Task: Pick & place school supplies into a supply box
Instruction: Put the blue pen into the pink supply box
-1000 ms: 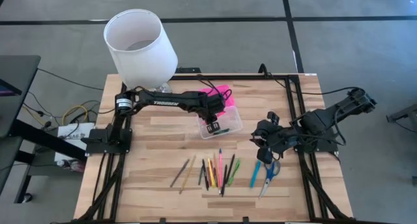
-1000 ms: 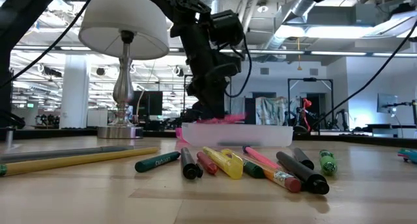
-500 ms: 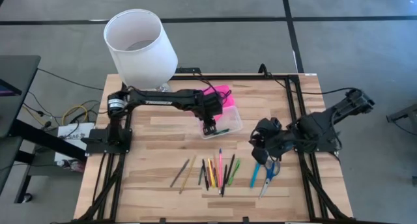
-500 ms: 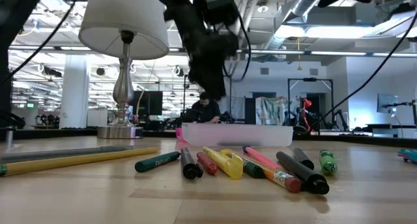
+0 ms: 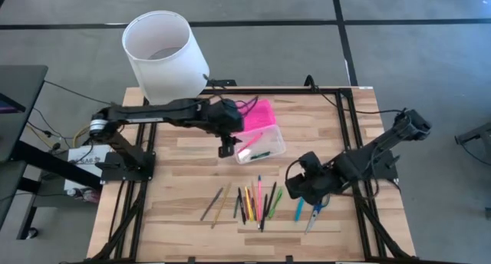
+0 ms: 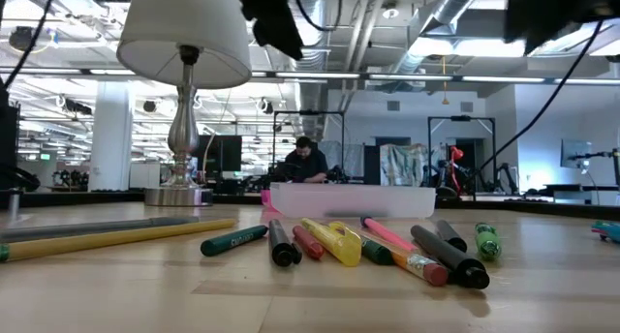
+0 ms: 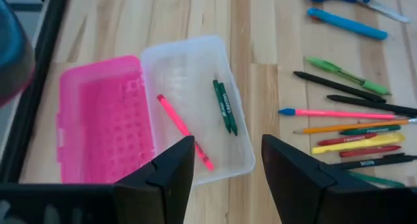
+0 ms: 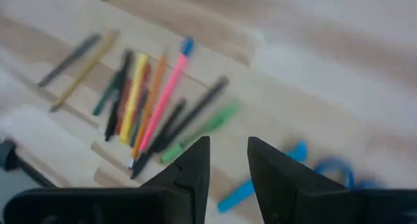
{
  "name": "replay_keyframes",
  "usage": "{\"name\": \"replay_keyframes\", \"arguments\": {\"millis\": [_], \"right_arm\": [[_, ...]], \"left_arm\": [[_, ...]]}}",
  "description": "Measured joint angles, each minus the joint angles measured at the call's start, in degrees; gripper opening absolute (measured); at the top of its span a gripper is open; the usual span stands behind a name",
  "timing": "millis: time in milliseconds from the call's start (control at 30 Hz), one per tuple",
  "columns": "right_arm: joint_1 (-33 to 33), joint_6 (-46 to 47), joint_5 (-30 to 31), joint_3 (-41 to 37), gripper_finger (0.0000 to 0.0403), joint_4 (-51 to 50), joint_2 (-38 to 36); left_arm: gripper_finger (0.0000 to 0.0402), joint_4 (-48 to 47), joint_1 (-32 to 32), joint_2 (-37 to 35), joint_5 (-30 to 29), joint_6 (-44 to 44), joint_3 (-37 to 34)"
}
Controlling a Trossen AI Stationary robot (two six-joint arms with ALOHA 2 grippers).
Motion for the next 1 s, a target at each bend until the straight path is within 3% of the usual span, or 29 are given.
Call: {"name": "replay_keyframes", "arguments": {"millis": [200, 333, 533, 1000], "right_arm": [[1.42, 12.79, -6.64, 0.00, 0.0097, 2.85, 4.17], [1.88, 16.82, -8.93, 0.00, 0.0097, 6.21, 7.44], [1.90, 21.85, -17.09, -0.02, 0.0097, 7.23, 12.89], [1.86, 28.68, -21.82, 0.00, 0.0097, 9.98, 21.37]], "left_arm": [[0.0174, -0.50, 0.02, -6.84, -2.01, -0.20, -6.59], [0.0174, 0.71, 0.02, -10.82, -2.11, -1.52, -11.37], [0.0174, 2.22, 0.02, -15.25, -2.04, -2.14, -16.39], [0.0174, 3.18, 0.00, -18.18, -1.00, -0.02, -19.02]]}}
